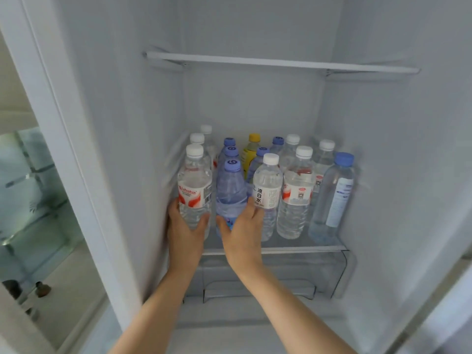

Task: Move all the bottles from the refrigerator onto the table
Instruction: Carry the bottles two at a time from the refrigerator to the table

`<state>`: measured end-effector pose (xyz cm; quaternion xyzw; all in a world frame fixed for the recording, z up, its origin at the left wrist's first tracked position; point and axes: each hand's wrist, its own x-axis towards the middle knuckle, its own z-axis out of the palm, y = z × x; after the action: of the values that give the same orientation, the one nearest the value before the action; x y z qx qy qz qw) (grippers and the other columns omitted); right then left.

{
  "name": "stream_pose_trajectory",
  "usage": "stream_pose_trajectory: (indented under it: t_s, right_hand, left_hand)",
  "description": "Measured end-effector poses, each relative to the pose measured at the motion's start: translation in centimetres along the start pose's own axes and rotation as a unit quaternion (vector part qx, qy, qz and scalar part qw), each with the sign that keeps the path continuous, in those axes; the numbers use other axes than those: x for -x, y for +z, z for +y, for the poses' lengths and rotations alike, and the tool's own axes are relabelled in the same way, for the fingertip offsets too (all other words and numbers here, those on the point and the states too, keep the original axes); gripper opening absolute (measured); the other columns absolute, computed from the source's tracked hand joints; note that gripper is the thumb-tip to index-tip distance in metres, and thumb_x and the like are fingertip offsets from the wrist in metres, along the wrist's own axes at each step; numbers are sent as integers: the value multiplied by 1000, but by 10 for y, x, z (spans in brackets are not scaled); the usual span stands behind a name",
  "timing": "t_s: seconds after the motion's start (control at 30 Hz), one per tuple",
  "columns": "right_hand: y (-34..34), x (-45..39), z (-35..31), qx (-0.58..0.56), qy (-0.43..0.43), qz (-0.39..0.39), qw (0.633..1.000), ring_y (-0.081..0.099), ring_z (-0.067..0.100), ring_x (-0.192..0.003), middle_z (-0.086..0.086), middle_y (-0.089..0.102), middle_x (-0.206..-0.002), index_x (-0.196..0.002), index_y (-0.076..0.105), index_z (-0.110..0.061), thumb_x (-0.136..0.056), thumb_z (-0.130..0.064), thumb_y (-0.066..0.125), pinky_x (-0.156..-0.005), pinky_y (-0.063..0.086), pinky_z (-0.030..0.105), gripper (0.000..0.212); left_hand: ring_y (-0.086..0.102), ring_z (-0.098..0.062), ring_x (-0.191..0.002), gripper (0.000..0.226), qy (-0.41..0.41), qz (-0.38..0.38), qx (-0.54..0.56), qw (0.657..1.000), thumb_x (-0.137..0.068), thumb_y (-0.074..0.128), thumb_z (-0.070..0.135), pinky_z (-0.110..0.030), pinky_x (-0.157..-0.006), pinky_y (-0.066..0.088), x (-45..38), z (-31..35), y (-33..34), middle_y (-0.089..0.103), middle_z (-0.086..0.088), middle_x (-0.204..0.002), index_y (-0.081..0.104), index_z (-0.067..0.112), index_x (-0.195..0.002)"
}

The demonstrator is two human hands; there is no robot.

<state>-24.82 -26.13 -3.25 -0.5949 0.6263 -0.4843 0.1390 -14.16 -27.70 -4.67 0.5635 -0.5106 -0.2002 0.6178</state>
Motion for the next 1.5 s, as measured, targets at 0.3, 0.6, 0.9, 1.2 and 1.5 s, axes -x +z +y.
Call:
stream_pose_trajectory:
  t_s: [0.3, 0.6, 0.9, 1.2, 1.5]
  right_hand:
    - [6, 3, -2, 42, 14, 15, 999, 49, 25, -124, 9, 41, -142, -143, 24, -10, -88, -44, 61, -91, 51, 37, 75]
    - [14, -1, 10, -75, -7, 28, 997, 42, 20, -135, 8, 38, -149, -147, 21, -9, -86, -28, 69, -107, 38, 24, 80]
    - [-5, 8, 19, -150, -29, 55, 987, 56, 13, -117, -2, 57, -126, -131, 47, -18, -69, -27, 85, -94, 50, 36, 74]
    - [-60, 56, -8, -166, -43, 116, 978, 63, 7, -101, -9, 64, -112, -117, 51, -29, -64, -31, 89, -80, 56, 36, 65]
    - [-112, 188, -24, -186, 1, 184, 965, 67, 14, -101, -5, 67, -108, -118, 51, -16, -61, -10, 89, -81, 55, 24, 69]
  left_hand:
    - [59, -21, -112, 59, -11, -11, 48, 999, -83, 73, 7, -28, -89, 45, 1, -6, 2, 59, -6, -127, 44, 8, -134]
    - [58, -21, -113, 60, -12, 12, 44, 999, -79, 78, 17, -46, -97, 50, 10, -8, 4, 59, -1, -123, 46, 20, -131]
    - [65, -23, -101, 56, -11, 22, 47, 999, -65, 84, 30, -50, -84, 54, 27, -1, -4, 65, 1, -107, 58, 34, -114]
    - [62, -7, -104, 59, 4, 8, 111, 994, -68, 88, 21, -34, -93, 52, 71, 49, -39, 62, 3, -114, 59, 30, -118]
    - [68, -12, -94, 60, 22, -176, 145, 973, -58, 94, 24, -24, -80, 54, 146, 61, -106, 69, -1, -103, 64, 23, -111]
